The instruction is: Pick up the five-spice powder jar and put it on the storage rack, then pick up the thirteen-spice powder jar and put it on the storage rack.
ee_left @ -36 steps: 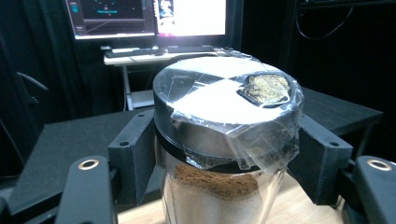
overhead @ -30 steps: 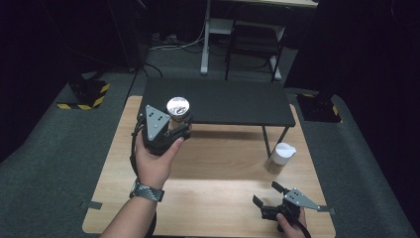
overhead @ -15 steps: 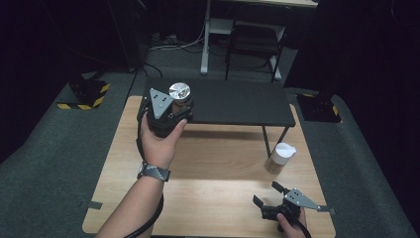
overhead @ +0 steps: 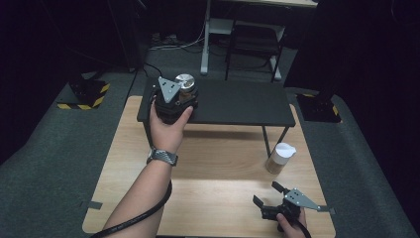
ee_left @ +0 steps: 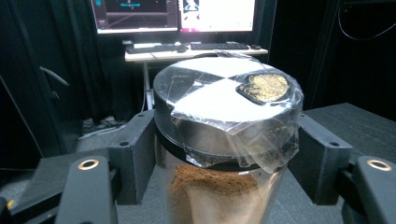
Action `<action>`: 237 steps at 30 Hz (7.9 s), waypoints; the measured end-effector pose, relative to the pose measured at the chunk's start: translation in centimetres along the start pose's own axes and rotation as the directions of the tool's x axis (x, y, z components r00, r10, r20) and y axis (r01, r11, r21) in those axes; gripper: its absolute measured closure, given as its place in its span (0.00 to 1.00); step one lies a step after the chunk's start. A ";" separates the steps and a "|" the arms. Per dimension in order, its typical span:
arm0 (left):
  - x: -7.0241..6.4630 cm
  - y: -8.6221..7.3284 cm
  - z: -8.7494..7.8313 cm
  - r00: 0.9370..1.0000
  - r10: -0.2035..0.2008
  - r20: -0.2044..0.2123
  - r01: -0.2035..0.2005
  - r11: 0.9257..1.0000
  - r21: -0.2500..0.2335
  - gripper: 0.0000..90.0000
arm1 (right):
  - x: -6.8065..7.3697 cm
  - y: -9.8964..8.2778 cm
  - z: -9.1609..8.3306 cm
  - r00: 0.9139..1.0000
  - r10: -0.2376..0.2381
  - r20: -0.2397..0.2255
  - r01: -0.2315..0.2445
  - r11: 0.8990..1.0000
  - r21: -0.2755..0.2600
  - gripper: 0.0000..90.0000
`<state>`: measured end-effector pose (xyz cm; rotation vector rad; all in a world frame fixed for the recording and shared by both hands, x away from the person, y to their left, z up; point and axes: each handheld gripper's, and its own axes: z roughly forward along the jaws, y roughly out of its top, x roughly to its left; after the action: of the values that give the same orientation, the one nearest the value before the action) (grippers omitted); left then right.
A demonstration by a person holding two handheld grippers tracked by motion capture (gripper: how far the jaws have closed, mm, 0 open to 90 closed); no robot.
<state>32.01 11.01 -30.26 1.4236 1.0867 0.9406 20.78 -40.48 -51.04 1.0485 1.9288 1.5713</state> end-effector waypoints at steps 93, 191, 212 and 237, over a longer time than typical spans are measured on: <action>3.9 -7.8 -6.7 0.988 -0.087 0.128 0.094 0.995 -0.044 0.00 | 0.4 0.0 -0.1 1.000 -0.016 -0.006 0.016 1.000 0.004 0.00; 4.7 -22.7 -13.6 0.972 -0.098 0.215 0.045 0.970 0.239 0.01 | 2.3 0.4 0.3 0.998 -0.028 0.064 0.025 0.999 0.035 0.00; 4.5 -22.5 -12.6 0.964 -0.091 0.250 0.029 0.970 0.240 0.01 | 2.4 2.2 -1.1 0.986 -0.009 0.169 0.013 1.000 -0.019 0.00; 4.5 -22.6 -12.8 0.961 -0.060 0.270 -0.003 0.974 0.226 0.01 | -0.1 3.8 2.7 0.945 0.012 0.326 -0.012 1.000 0.000 0.00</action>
<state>18.20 19.31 -51.14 1.6633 1.0231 0.5884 23.93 -38.63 -48.17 1.2359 1.7007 1.3048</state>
